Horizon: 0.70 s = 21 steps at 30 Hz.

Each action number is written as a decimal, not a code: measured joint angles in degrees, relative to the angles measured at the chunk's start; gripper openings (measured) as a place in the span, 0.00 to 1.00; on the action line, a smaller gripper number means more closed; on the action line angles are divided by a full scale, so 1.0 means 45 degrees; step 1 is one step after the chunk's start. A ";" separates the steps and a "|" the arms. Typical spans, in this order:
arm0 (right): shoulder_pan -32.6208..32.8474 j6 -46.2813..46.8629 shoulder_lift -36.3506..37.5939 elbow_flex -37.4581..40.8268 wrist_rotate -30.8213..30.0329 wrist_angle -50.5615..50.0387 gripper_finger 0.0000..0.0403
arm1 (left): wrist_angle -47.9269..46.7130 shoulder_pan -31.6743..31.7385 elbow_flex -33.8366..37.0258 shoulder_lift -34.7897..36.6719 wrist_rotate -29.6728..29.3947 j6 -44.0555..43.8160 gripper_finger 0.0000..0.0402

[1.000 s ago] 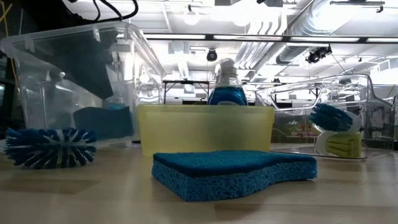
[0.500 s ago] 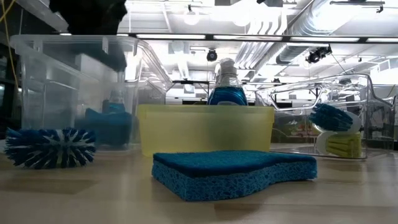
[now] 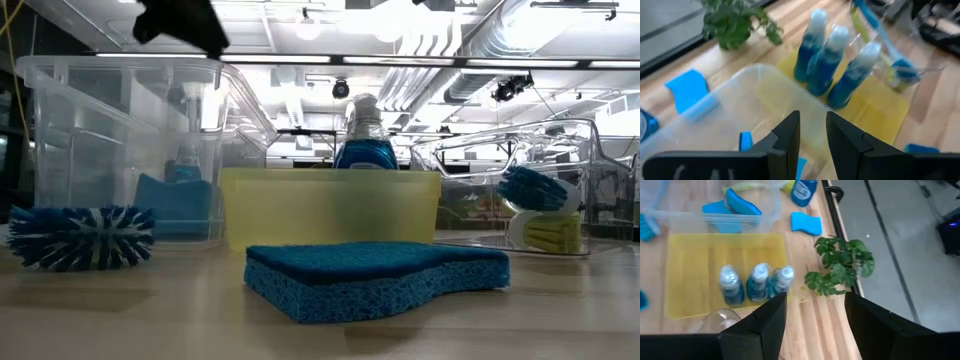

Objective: Pick & Place Kitchen Sink Supplies
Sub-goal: Put the blue sponge into the white bin

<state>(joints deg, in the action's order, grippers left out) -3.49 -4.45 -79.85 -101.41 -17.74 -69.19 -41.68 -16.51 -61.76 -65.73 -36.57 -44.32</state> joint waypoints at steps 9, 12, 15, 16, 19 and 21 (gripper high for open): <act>0.0227 0.0025 0.0000 0.0000 0.1797 0.0676 0.48 | 0.0009 -0.0005 -0.1685 0.0000 -0.0243 0.1267 0.23; 0.0454 -0.0053 0.0000 0.0000 0.2398 0.1120 0.48 | 0.0002 -0.0005 -0.2076 0.0000 -0.0234 0.1563 0.23; 0.0776 -0.0148 0.0000 0.0000 0.2777 0.1442 0.48 | 0.0136 -0.0005 -0.2353 0.0005 -0.0058 0.1897 0.23; 0.0905 -0.0128 0.0000 0.0000 0.2854 0.1570 0.48 | 0.0263 -0.0005 -0.2374 0.0005 0.0003 0.2029 0.23; 0.1390 -0.0112 -0.0038 0.0000 0.3275 0.1993 0.48 | 0.0622 -0.0005 -0.2374 0.0000 0.0006 0.2255 0.23; 0.1820 -0.0111 -0.0091 0.0004 0.3364 0.2186 0.48 | 0.0686 -0.0005 -0.2374 0.0000 0.0004 0.2263 0.23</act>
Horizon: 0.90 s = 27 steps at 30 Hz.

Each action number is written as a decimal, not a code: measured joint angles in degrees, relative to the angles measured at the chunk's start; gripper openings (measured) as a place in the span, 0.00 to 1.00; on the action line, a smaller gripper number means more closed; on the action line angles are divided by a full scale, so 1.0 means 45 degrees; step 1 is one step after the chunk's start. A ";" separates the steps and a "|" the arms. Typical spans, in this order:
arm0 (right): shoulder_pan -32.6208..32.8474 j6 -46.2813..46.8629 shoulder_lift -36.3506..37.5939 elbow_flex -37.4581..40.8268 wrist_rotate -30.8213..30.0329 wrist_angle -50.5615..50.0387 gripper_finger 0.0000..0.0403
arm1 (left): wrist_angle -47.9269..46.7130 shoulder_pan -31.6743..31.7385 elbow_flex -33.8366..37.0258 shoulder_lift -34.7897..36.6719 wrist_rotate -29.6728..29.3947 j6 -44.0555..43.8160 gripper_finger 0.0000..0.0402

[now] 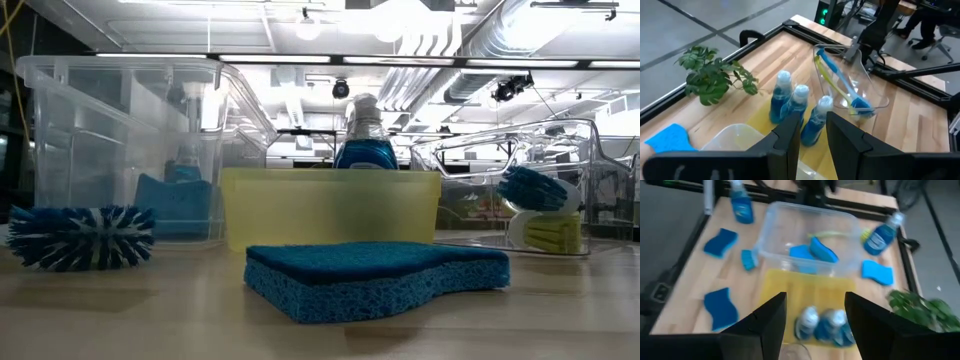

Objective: Pick & Place Kitchen Sink Supplies
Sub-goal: Put the blue sponge into the white bin

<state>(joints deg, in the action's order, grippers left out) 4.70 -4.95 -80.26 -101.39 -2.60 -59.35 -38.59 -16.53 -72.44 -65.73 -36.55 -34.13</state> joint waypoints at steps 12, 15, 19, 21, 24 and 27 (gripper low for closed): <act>0.2366 0.2115 -0.1625 0.0006 -0.1129 0.0159 0.48 | -0.0005 -0.0004 0.0000 0.0000 0.1489 0.0318 0.23; 0.2863 0.2770 -0.2259 0.0006 -0.1110 0.0135 0.48 | -0.0044 0.0000 0.0000 0.0000 0.1942 0.0448 0.23; 0.3585 0.3356 -0.3205 0.0011 -0.0967 0.0117 0.48 | -0.0043 -0.0005 0.0000 0.0000 0.2412 0.0532 0.23; 0.3941 0.3626 -0.3688 0.0011 -0.0879 0.0111 0.48 | -0.0048 -0.0005 0.0000 0.0000 0.2448 0.0551 0.23; 0.4474 0.4025 -0.4410 0.0011 -0.0712 0.0111 0.48 | -0.0048 -0.0005 0.0000 0.0000 0.2448 0.0650 0.23; 0.4953 0.4513 -0.5115 0.0011 -0.0699 0.0090 0.48 | -0.0066 -0.0005 0.0000 0.0000 0.2454 0.0666 0.23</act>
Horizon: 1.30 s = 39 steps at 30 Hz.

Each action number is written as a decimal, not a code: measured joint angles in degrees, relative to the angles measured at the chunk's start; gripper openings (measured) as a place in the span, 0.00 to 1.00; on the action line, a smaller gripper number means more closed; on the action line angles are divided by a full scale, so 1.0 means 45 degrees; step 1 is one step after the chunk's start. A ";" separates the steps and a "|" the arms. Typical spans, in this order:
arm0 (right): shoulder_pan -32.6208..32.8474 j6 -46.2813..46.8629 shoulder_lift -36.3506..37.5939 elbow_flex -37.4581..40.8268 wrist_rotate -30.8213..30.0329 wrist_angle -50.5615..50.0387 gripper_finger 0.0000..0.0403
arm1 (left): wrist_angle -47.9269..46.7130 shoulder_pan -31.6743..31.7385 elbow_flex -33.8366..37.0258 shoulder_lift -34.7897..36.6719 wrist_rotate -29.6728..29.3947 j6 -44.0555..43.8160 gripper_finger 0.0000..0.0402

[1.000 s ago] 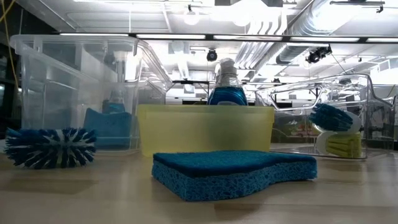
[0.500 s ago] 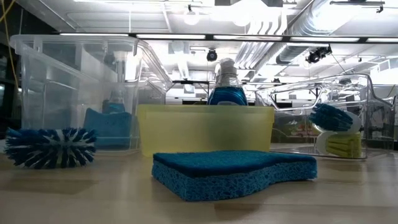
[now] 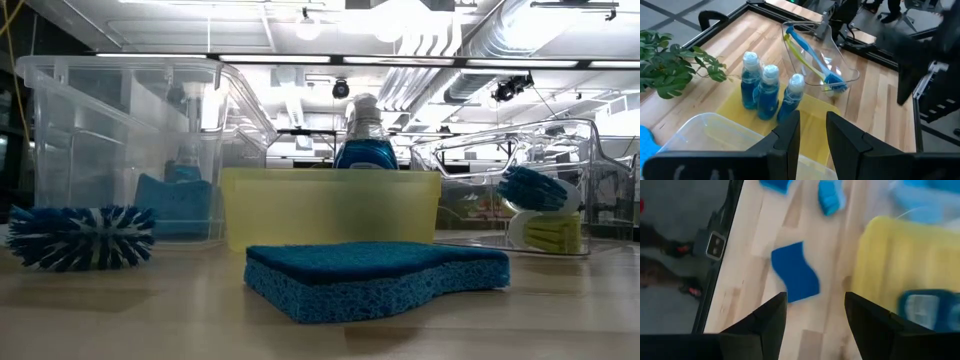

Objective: Pick & Place Kitchen Sink Supplies
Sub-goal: Put the blue sponge into the white bin

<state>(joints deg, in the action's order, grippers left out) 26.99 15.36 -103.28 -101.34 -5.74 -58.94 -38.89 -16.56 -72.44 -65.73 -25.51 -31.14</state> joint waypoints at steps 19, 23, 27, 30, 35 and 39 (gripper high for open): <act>0.0955 0.0671 -0.3294 0.0005 -0.0712 0.0099 0.48 | -0.0050 0.0000 0.0005 0.0000 0.0236 -0.0029 0.23; 0.0955 -0.0051 -0.3591 0.0005 -0.1125 0.0404 0.48 | -0.0050 0.0000 0.0005 0.0000 0.0226 -0.0029 0.23; 0.0955 -0.0614 -0.3903 0.0005 -0.1125 0.0617 0.48 | -0.0050 0.0000 0.0005 0.0000 0.0226 -0.0034 0.23; 0.0955 -0.0761 -0.4145 0.0005 -0.1112 0.0624 0.48 | -0.0050 0.0000 0.0005 0.0000 0.0226 -0.0034 0.23; 0.0955 -0.0856 -0.4641 0.0005 -0.0957 0.0617 0.48 | -0.0045 0.0000 0.0005 0.0000 0.0229 -0.0037 0.23; 0.0963 -0.0899 -0.4962 0.0002 -0.0525 0.0638 0.48 | -0.0049 0.0000 0.0005 0.0000 0.0236 -0.0039 0.23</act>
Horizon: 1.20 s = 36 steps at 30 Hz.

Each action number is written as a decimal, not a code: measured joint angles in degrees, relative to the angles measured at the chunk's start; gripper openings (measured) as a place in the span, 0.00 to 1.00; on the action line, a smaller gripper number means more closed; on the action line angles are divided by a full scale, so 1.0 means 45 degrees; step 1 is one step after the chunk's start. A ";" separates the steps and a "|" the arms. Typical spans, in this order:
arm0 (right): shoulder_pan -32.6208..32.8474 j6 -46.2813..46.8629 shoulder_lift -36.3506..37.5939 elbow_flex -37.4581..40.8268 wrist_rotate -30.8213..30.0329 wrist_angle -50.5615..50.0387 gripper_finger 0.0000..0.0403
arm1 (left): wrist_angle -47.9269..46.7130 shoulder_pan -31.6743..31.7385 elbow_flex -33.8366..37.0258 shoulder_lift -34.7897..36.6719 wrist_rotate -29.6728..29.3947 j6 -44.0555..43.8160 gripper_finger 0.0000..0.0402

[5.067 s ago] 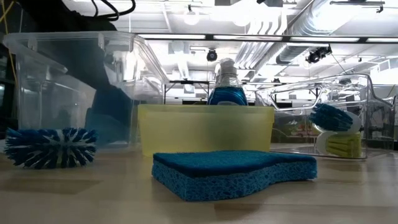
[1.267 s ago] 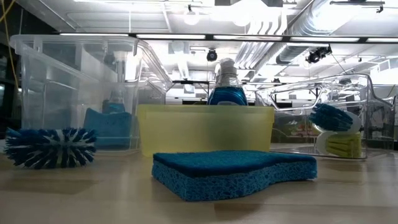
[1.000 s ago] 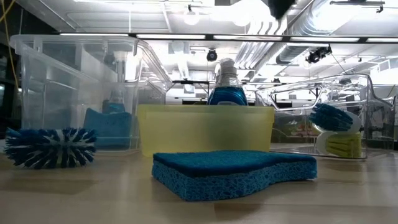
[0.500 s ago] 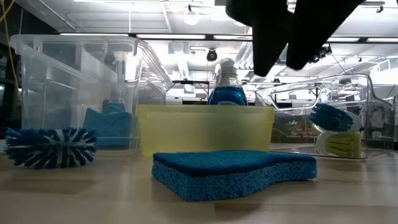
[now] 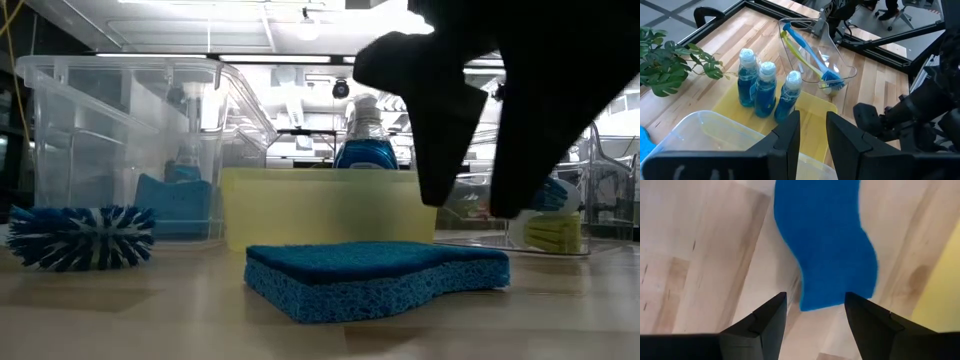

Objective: Pick & Place Kitchen Sink Supplies
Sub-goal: Put the blue sponge into the white bin

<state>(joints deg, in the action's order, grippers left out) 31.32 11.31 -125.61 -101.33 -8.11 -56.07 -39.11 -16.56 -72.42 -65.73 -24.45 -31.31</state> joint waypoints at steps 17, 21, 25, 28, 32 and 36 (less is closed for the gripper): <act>0.0075 0.0261 -0.0038 0.1696 0.0001 0.1557 0.40 | 0.0000 0.0000 0.0000 -0.0005 0.0019 -0.0005 0.23; 0.0075 0.0451 0.0022 0.2159 0.0008 0.2089 0.35 | -0.0004 0.0000 0.0000 -0.0005 0.0073 -0.0005 0.23; 0.0111 0.0716 0.0015 0.2178 -0.0225 0.2216 0.30 | -0.0010 0.0000 0.0000 -0.0005 0.0078 -0.0005 0.23; 0.0119 0.0947 -0.0007 0.2144 -0.0545 0.2171 0.25 | -0.0075 0.0000 0.0000 -0.0005 0.0083 -0.0005 0.23; 0.0114 0.0958 -0.0016 0.2140 -0.0555 0.2176 0.19 | -0.0178 0.0000 0.0000 -0.0005 0.0087 -0.0005 0.23; 0.0114 0.1011 -0.0027 0.2140 -0.0597 0.2186 0.13 | -0.0264 0.0000 0.0000 -0.0005 0.0092 -0.0015 0.23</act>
<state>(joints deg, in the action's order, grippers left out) 31.83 15.86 -125.74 -91.70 -10.80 -46.24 -40.30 -16.56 -72.42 -65.76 -24.03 -31.38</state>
